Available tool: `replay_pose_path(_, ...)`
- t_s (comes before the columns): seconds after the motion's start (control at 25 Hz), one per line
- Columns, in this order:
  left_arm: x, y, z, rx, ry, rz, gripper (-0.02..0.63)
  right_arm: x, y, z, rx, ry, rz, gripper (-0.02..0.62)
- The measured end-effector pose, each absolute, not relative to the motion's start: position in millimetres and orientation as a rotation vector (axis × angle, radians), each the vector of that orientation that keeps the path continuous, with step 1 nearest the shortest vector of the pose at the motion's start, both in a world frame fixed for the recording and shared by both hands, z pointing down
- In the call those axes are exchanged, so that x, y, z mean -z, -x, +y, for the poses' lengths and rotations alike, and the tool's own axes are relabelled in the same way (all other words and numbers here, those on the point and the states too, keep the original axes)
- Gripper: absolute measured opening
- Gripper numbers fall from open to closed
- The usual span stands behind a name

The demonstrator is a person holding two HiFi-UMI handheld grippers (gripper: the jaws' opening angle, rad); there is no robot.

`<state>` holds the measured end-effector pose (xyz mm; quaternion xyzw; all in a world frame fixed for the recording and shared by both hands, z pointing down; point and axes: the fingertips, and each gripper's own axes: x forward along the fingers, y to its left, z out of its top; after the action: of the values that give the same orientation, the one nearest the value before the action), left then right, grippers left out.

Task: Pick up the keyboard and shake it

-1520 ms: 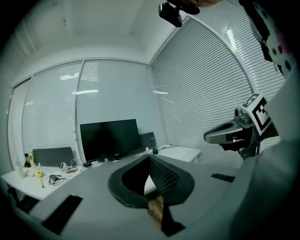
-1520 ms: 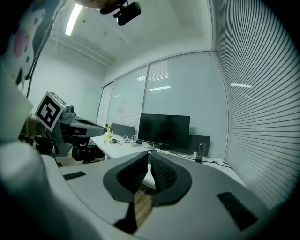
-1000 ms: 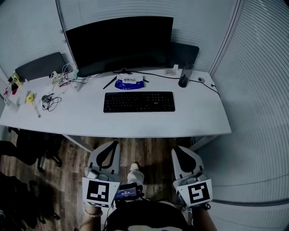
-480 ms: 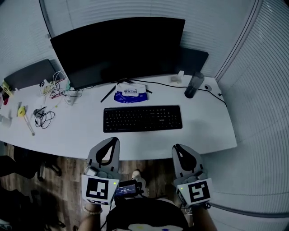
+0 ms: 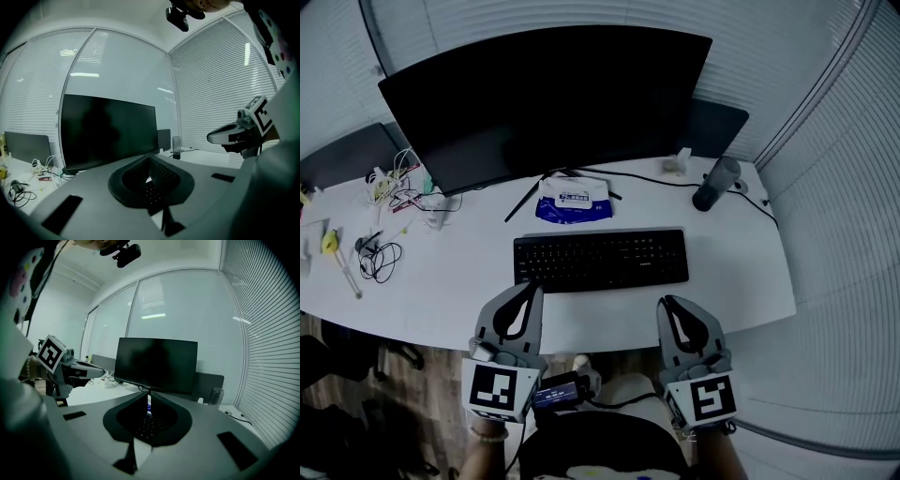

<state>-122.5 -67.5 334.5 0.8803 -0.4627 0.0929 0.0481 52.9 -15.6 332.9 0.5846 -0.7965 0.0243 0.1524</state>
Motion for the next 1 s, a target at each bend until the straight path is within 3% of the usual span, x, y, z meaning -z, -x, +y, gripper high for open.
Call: replay_pose_path(1.0,-412,184,-116,-0.396,-2.425,-1.418,0.018,-347,-28,-60,-0.13,-1.585,-2.307,0.044)
